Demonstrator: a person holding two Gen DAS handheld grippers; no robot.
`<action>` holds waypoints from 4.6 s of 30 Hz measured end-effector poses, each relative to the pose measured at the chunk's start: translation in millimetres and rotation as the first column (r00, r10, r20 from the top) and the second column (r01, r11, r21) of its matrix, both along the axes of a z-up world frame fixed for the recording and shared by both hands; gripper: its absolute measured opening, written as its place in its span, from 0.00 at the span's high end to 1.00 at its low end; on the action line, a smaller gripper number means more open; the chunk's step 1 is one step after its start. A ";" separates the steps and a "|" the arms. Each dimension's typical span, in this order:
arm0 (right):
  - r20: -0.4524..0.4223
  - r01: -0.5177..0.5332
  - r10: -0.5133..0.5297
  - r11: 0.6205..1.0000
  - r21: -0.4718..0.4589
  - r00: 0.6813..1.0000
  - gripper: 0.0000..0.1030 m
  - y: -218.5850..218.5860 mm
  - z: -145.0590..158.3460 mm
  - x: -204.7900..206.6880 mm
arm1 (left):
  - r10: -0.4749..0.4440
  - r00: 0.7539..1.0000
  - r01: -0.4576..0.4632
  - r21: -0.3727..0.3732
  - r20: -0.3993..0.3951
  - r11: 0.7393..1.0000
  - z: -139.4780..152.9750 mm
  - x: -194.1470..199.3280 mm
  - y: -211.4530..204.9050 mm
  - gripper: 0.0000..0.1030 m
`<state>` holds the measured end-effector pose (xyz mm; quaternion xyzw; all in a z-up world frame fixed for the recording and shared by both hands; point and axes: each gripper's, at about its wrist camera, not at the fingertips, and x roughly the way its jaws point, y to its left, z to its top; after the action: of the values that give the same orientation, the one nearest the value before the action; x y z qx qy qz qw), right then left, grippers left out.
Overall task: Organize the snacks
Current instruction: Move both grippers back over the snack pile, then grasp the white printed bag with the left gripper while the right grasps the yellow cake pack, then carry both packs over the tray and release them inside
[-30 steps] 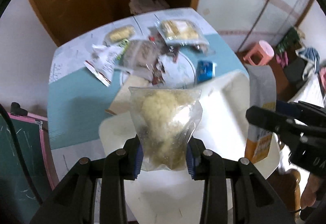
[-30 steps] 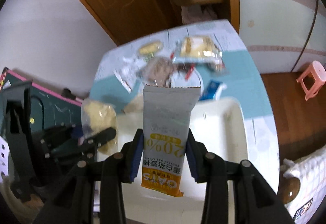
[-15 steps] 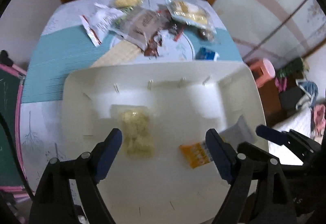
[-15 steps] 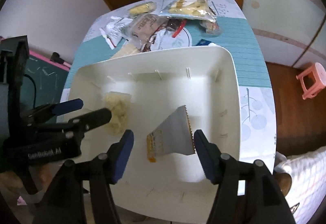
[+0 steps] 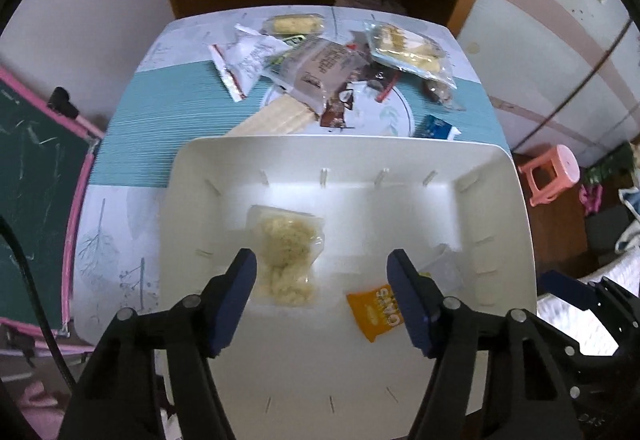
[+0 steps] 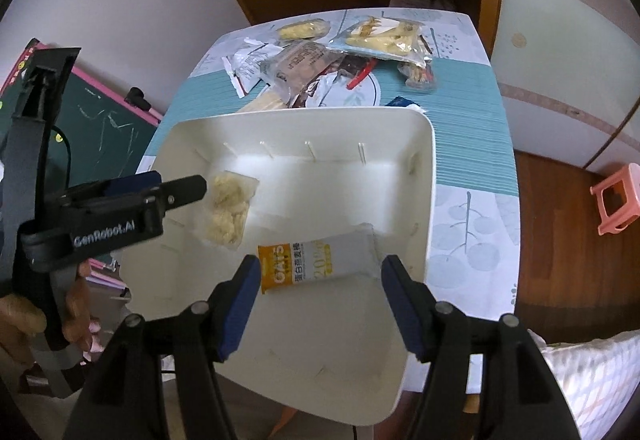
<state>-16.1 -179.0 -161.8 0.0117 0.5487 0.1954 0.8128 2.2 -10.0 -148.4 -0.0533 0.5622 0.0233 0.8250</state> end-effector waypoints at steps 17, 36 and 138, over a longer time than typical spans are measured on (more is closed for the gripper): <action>0.058 -0.070 0.071 0.997 -0.015 0.996 0.39 0.8 28.5 -19.0 | 0.157 0.984 -0.157 -0.016 0.083 0.988 39.5 -35.8 23.6 0.34; 0.155 0.041 -0.049 0.998 0.054 0.987 0.39 8.9 104.1 26.1 | 0.030 0.944 -0.055 0.068 0.329 0.996 139.7 17.2 62.9 0.12; 0.179 0.089 -0.100 0.994 0.068 0.979 0.12 26.2 101.4 14.8 | -0.034 0.998 0.041 -0.120 0.061 0.992 76.6 23.1 50.6 0.60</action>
<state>-1.2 -152.8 -60.4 0.0442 0.4650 0.1732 0.8671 25.3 40.5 -71.7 -0.0933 0.5388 -0.0280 0.8368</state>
